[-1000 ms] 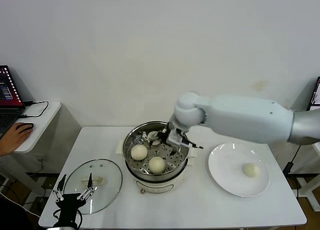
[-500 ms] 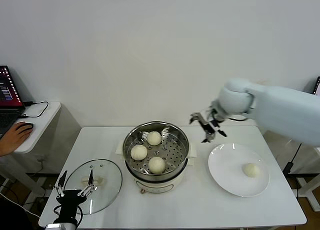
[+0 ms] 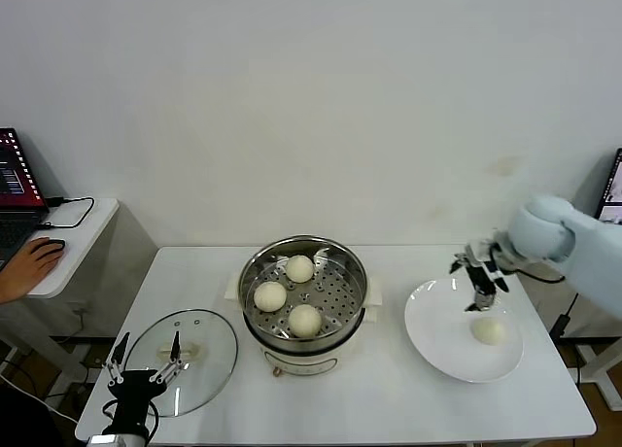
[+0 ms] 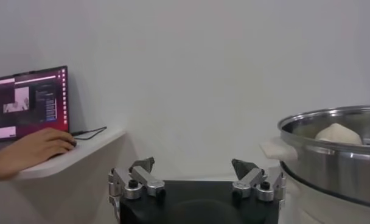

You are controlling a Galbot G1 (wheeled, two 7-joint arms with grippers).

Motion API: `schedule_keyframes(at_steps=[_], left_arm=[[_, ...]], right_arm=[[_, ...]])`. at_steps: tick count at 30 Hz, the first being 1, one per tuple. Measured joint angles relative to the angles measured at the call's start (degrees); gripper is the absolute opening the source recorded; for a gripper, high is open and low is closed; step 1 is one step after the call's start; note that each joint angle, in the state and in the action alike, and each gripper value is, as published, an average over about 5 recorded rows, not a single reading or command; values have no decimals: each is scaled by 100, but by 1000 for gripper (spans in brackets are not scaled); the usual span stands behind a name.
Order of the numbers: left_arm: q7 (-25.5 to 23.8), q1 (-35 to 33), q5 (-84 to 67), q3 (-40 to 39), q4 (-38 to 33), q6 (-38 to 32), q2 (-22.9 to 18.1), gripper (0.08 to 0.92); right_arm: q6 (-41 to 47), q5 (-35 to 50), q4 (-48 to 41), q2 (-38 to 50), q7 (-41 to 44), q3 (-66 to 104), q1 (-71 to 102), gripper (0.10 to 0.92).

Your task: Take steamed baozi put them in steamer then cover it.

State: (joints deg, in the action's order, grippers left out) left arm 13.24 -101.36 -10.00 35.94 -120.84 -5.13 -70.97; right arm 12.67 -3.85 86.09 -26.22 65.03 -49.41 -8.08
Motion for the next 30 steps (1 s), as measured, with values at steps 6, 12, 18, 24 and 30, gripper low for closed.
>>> schedule_keyframes(at_steps=[6, 12, 18, 24, 30], left_arm=[[0, -45, 20, 17, 4, 0, -33, 823], [2, -77, 66, 32, 8, -1, -50, 823], [3, -91, 94, 67, -12, -1, -44, 823], [4, -111, 103, 94, -37, -1, -53, 823], [5, -117, 105, 119, -38, -6, -60, 823]], right_arm=[[-258, -482, -369, 54, 60, 896, 999, 823], [-360, -890, -750, -23, 8, 1534, 1732, 823], [-395, -1166, -1085, -211, -67, 1933, 2200, 823], [-412, -1355, -1368, -449, -156, 2184, 2416, 823], [-398, -1499, -1600, -703, -211, 2283, 2515, 802]])
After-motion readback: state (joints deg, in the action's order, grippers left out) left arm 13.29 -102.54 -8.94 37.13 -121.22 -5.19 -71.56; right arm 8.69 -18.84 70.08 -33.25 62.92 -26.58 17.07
